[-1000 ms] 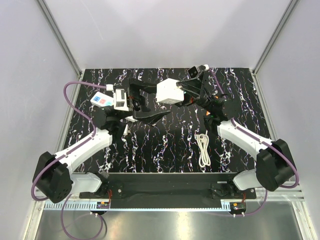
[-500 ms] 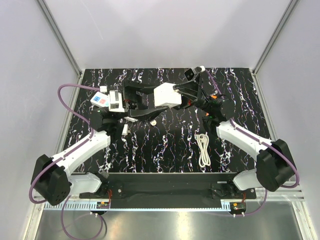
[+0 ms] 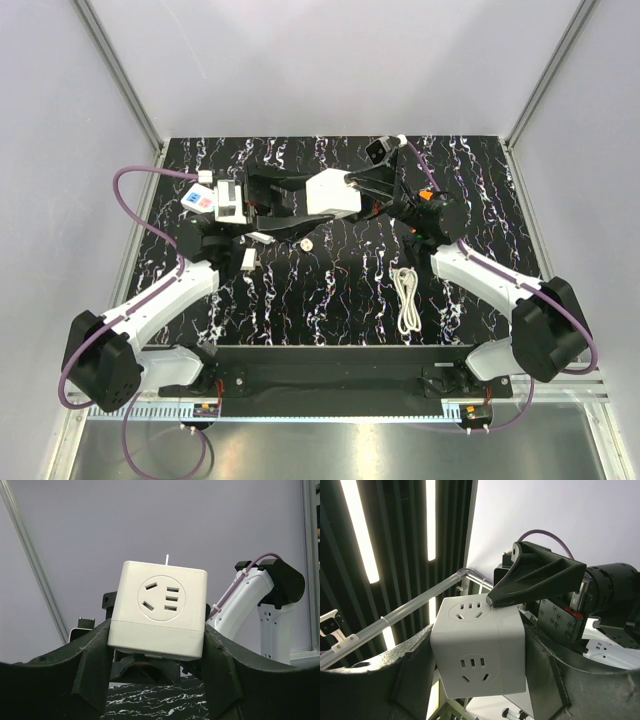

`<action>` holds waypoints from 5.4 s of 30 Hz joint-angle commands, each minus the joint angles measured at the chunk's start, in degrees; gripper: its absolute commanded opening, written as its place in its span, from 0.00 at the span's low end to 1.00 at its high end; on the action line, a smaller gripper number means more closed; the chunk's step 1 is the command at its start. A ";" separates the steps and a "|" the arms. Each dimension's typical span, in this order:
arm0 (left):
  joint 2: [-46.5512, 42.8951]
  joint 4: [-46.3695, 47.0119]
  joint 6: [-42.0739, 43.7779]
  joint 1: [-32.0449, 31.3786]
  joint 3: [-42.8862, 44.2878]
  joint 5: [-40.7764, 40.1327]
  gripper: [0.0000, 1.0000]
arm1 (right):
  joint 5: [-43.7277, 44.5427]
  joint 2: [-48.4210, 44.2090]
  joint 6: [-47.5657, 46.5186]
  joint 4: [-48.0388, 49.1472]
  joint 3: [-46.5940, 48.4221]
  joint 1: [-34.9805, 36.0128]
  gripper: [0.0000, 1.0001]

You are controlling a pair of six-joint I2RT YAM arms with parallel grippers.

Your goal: Insert the plug

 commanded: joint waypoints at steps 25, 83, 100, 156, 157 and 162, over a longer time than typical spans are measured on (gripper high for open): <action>-19.78 -32.83 6.35 3.24 0.24 1.91 0.00 | -11.58 -12.46 -42.36 -56.83 9.46 -19.80 0.99; -8.37 -52.36 -19.01 5.35 13.88 17.28 0.66 | -10.33 -18.02 -67.43 -44.13 4.06 0.41 0.00; -4.95 -37.55 -28.01 5.70 10.27 20.36 0.00 | -4.37 -18.71 -64.79 -47.27 1.25 0.41 0.69; 36.53 -121.49 58.14 -5.20 58.34 -22.62 0.00 | 12.96 21.19 -101.10 -102.74 14.16 -22.88 0.28; 37.76 -123.51 58.23 -5.64 61.14 -23.06 0.00 | 13.48 19.88 -100.40 -102.75 14.07 -22.88 0.37; 47.17 -132.22 57.26 -8.53 72.67 -24.20 0.00 | 19.71 8.80 -94.95 -104.68 15.04 -23.23 0.58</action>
